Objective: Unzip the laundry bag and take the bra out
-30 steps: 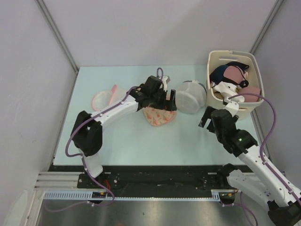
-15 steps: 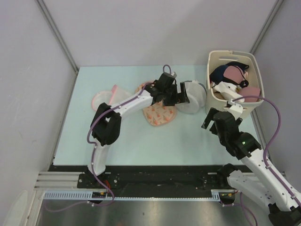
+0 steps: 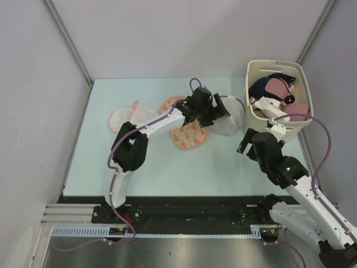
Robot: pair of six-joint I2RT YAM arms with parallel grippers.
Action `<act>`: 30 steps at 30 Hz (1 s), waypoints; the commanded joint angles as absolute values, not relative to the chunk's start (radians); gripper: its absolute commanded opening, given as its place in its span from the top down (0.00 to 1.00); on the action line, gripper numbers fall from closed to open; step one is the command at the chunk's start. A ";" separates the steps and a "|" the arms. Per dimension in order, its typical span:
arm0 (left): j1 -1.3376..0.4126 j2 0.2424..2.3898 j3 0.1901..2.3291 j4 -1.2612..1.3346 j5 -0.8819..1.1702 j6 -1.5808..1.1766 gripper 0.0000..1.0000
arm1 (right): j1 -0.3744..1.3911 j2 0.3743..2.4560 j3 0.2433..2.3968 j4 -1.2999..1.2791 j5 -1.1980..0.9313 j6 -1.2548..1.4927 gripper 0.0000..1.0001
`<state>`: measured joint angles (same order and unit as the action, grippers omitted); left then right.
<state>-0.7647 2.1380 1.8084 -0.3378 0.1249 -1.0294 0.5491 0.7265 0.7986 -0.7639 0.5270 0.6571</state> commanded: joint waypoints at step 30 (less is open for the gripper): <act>-0.628 1.939 1.631 -0.241 0.162 -0.838 1.00 | 0.609 0.657 0.808 -0.766 0.545 0.738 0.00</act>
